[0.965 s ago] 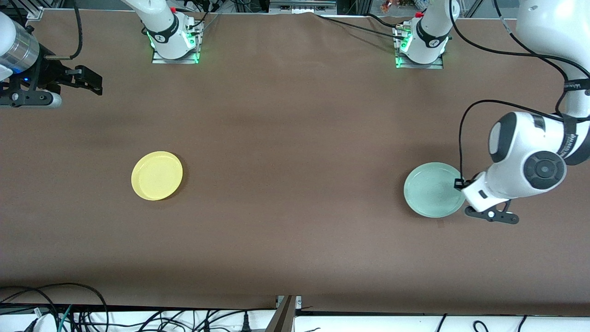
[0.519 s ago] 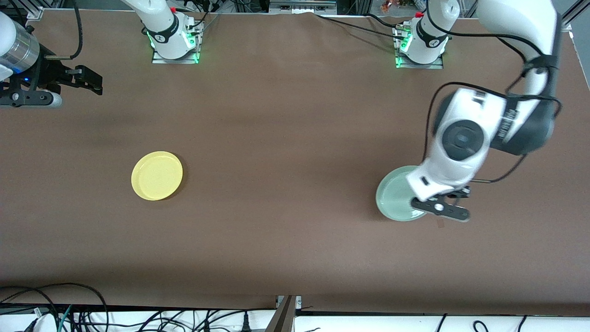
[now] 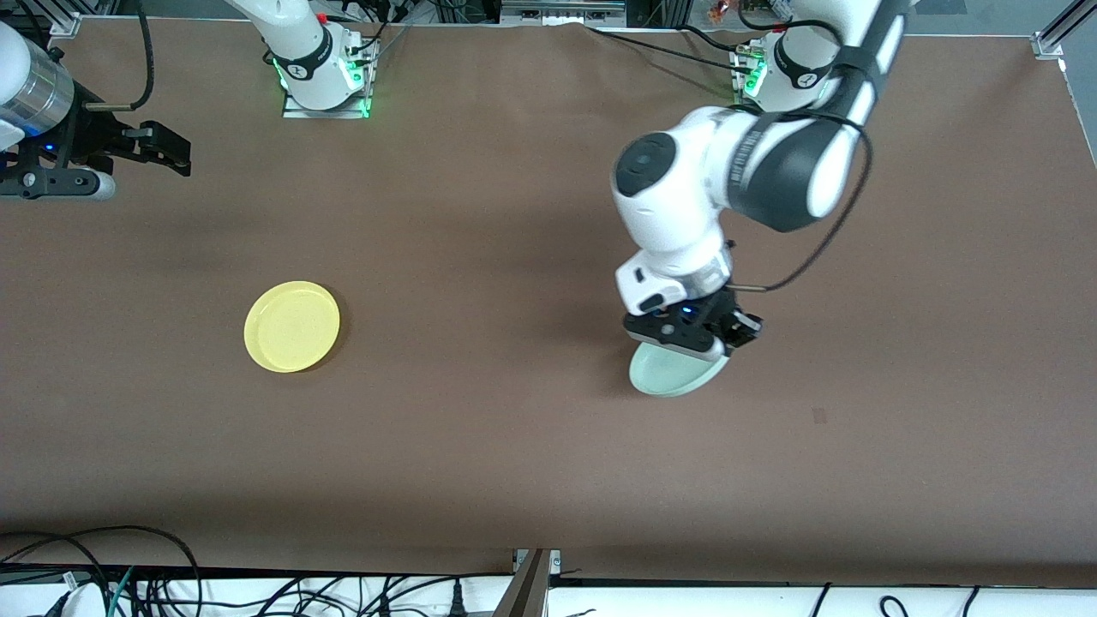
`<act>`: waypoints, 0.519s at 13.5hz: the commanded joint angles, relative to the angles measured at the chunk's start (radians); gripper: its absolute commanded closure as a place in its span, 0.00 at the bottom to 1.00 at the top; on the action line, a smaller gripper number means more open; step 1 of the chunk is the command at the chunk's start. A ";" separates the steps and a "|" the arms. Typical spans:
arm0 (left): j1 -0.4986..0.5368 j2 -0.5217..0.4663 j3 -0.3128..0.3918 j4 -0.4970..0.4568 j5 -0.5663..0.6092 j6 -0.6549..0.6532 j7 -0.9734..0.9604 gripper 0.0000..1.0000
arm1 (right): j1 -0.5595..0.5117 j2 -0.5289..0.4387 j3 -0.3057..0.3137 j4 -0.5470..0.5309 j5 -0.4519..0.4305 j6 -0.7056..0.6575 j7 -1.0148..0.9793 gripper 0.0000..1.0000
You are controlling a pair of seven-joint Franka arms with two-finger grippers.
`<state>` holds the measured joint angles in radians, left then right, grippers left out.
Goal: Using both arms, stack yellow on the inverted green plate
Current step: 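Lift and flip the green plate with the left gripper toward table center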
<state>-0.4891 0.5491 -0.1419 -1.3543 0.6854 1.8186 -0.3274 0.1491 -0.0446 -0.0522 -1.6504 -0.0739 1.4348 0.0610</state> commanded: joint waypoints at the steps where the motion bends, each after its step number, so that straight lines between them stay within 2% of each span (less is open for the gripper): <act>1: -0.084 0.051 0.022 0.043 0.115 -0.025 -0.091 1.00 | 0.003 0.000 0.000 0.012 -0.001 -0.017 0.007 0.00; 4: -0.149 0.096 0.024 0.043 0.280 -0.025 -0.108 1.00 | 0.003 -0.001 0.000 0.012 -0.001 -0.017 0.005 0.00; 7: -0.229 0.172 0.034 0.049 0.458 -0.039 -0.211 1.00 | 0.003 -0.001 0.000 0.012 -0.003 -0.017 0.011 0.00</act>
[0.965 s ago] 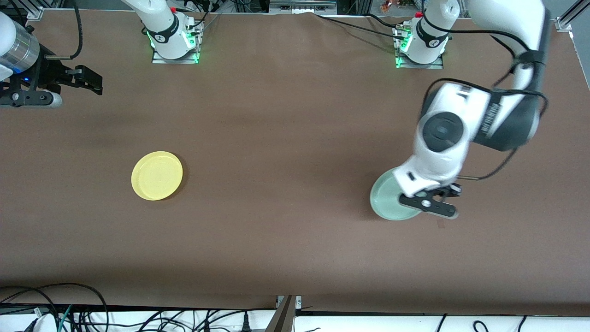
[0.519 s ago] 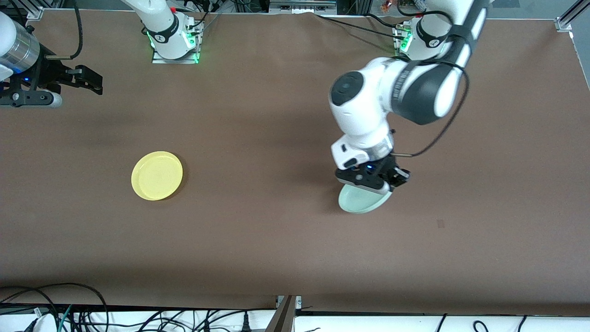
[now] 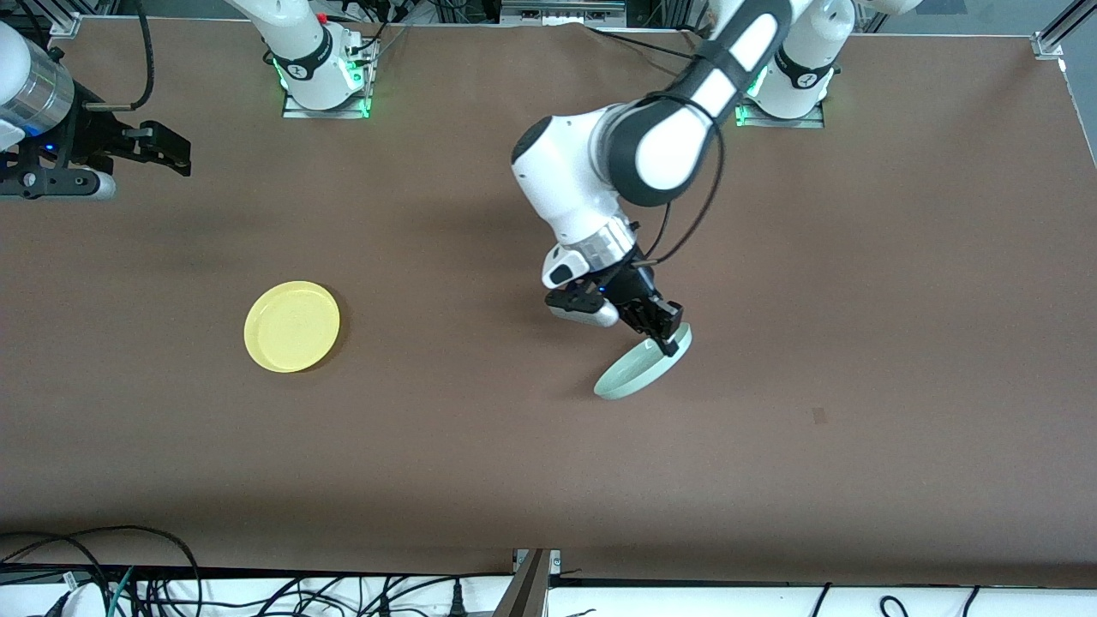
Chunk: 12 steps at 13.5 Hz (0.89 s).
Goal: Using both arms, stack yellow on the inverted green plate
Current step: 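Lift and flip the green plate with the left gripper toward table center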
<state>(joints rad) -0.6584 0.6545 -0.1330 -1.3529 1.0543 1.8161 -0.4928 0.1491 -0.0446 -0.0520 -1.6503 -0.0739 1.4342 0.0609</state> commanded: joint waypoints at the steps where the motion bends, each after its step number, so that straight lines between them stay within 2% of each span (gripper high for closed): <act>1: -0.091 0.091 0.045 0.052 0.137 -0.046 -0.068 1.00 | 0.001 -0.001 -0.002 0.012 -0.001 -0.017 0.011 0.00; 3: -0.174 0.132 0.096 0.058 0.190 -0.072 -0.104 1.00 | 0.003 -0.001 0.000 0.014 -0.003 -0.017 0.014 0.00; 5: -0.286 0.183 0.192 0.077 0.226 -0.108 -0.130 1.00 | 0.003 -0.001 0.000 0.012 -0.003 -0.017 0.013 0.00; 7: -0.377 0.262 0.265 0.144 0.227 -0.148 -0.145 1.00 | 0.001 -0.001 -0.002 0.012 -0.001 -0.017 0.010 0.00; 9: -0.411 0.325 0.266 0.205 0.227 -0.184 -0.161 1.00 | 0.001 -0.001 0.000 0.012 -0.001 -0.017 0.013 0.00; 12: -0.417 0.347 0.266 0.210 0.225 -0.190 -0.210 1.00 | 0.001 -0.001 -0.002 0.012 -0.001 -0.017 0.013 0.00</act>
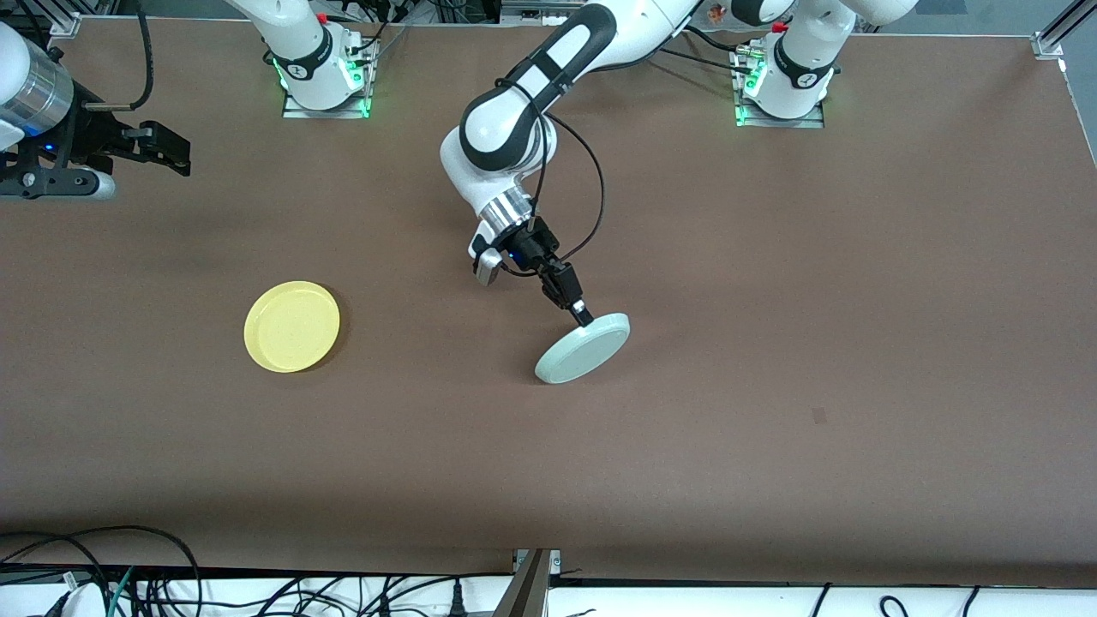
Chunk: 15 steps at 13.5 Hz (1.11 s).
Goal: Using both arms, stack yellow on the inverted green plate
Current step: 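Lift and flip the green plate with the left gripper toward table center, then lower the inverted green plate and open the left gripper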
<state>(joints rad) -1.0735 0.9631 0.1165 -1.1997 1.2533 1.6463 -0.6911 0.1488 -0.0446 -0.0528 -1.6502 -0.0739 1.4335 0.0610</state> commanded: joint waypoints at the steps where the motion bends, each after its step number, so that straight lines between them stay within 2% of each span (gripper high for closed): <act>1: -0.002 0.039 0.015 0.057 0.023 -0.019 -0.013 1.00 | 0.002 -0.001 -0.001 0.012 -0.001 -0.016 0.013 0.00; 10: -0.043 0.088 0.012 0.045 0.020 -0.029 -0.122 1.00 | 0.000 0.000 -0.001 0.012 -0.001 -0.016 0.011 0.00; 14: -0.094 0.108 0.011 0.045 0.015 -0.052 -0.139 1.00 | 0.000 0.000 -0.002 0.012 -0.001 -0.016 0.011 0.00; 15: -0.106 0.108 0.011 0.045 0.014 -0.059 -0.148 0.82 | 0.000 0.000 -0.002 0.012 0.000 -0.016 0.011 0.00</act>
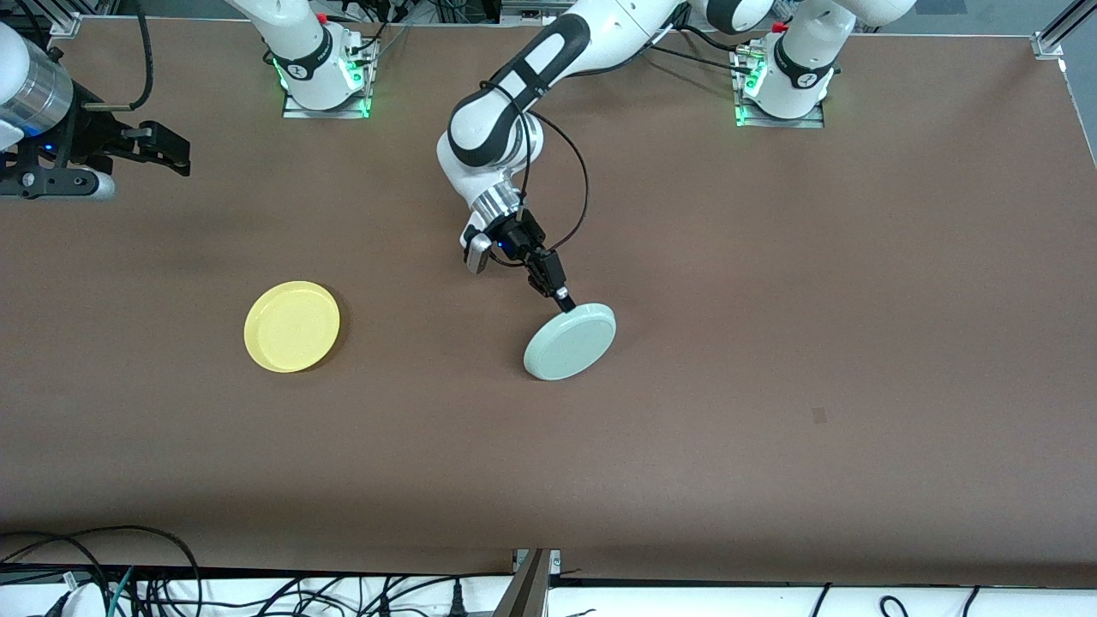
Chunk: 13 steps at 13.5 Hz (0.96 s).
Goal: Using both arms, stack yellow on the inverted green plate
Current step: 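Lower the inverted green plate and open the left gripper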
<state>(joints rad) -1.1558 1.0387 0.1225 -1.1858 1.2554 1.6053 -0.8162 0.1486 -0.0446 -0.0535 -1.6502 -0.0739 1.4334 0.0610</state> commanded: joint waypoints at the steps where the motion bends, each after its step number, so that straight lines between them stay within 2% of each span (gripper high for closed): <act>1: -0.027 0.032 0.003 0.031 0.003 -0.025 -0.037 0.25 | 0.000 0.000 0.000 0.012 0.000 -0.016 0.011 0.00; 2: -0.033 0.030 0.003 0.032 -0.019 -0.024 -0.076 0.00 | 0.000 0.000 -0.002 0.012 -0.001 -0.016 0.011 0.00; 6: -0.047 0.044 -0.035 0.021 -0.062 0.011 -0.372 0.00 | 0.000 -0.001 0.000 0.012 -0.001 -0.018 0.011 0.00; 10: -0.041 0.047 -0.057 0.023 -0.149 0.195 -0.601 0.00 | 0.000 -0.001 -0.002 0.012 0.000 -0.018 0.010 0.00; 13: -0.021 0.047 -0.057 0.021 -0.166 0.344 -0.714 0.00 | 0.000 -0.001 -0.002 0.012 0.000 -0.019 0.008 0.00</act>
<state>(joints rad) -1.1909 1.0798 0.0626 -1.1855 1.1149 1.8810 -1.4711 0.1484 -0.0445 -0.0537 -1.6503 -0.0739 1.4319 0.0610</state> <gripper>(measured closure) 0.000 0.000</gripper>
